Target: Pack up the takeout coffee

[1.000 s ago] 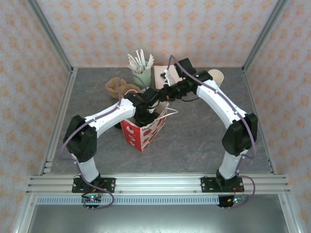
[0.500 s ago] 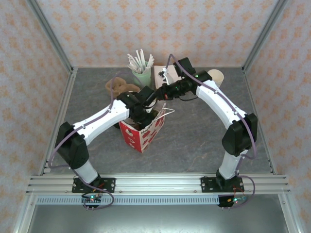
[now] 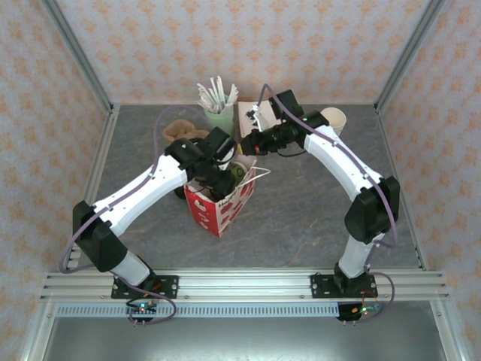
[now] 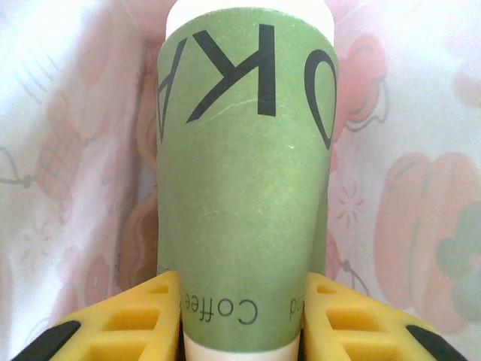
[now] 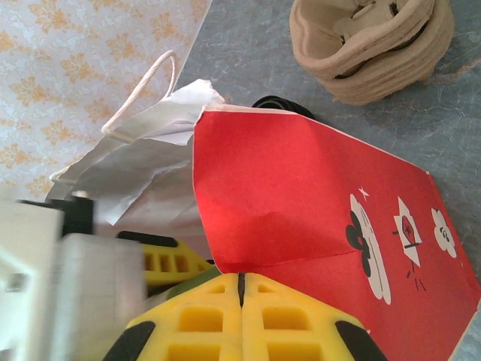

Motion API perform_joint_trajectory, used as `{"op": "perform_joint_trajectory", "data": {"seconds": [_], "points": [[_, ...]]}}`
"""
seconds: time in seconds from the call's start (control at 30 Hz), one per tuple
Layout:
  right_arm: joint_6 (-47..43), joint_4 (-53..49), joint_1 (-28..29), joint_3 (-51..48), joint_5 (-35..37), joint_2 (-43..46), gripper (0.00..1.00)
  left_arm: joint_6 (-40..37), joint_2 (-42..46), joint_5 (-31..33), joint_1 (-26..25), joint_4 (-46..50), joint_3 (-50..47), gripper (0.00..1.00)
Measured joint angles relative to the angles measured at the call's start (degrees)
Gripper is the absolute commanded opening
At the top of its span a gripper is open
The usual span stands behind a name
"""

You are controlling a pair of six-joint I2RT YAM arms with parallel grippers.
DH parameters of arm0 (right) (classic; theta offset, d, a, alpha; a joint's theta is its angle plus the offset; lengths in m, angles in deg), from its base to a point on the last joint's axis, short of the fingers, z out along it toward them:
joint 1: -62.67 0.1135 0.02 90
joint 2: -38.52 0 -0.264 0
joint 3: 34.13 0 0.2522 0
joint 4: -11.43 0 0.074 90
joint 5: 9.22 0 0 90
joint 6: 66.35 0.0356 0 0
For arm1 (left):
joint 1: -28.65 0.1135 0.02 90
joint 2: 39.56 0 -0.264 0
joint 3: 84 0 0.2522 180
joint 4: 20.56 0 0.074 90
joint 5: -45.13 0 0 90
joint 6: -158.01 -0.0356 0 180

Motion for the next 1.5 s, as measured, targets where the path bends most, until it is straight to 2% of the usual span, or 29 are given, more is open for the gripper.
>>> {"op": "perform_joint_trajectory", "data": {"seconds": [0.4, 0.57, 0.7, 0.83, 0.93, 1.17, 1.33, 1.5], "points": [[0.07, 0.02, 0.0, -0.13, 0.0, 0.0, 0.06, 0.0, 0.35, 1.57, 0.52, 2.56, 4.37, 0.13], [1.33, 0.85, -0.39, -0.11, 0.0, 0.0, 0.13, 0.02, 0.44, 1.79, 1.07, 4.44, 6.62, 0.13], [2.89, 1.22, -1.03, 0.55, 0.07, 0.0, 0.23, 0.39, 0.55, 1.81, 1.66, 6.01, 9.2, 0.14], [4.85, 0.85, -1.9, 5.01, 0.28, -0.35, 0.36, 1.03, 1.11, 1.77, 1.97, 7.82, 11.19, 0.14], [6.38, 0.87, -2.32, 9.03, 0.42, -0.81, 0.41, 1.51, 1.9, 1.77, 2.16, 8.92, 12.52, 0.14], [12.04, -0.35, -2.97, 17.94, 0.72, -3.69, 0.45, 2.62, 3.89, 1.97, 2.75, 10.58, 14.1, 0.14], [19.45, -3.15, -3.41, 26.69, 2.23, -6.43, 0.48, 3.58, 4.61, 2.32, 3.23, 11.76, 16.24, 0.14], [26.16, -3.52, -3.65, 29.22, 2.34, -6.67, 0.52, 4.79, 4.61, 2.62, 3.5, 12.11, 21.84, 0.15]]}}
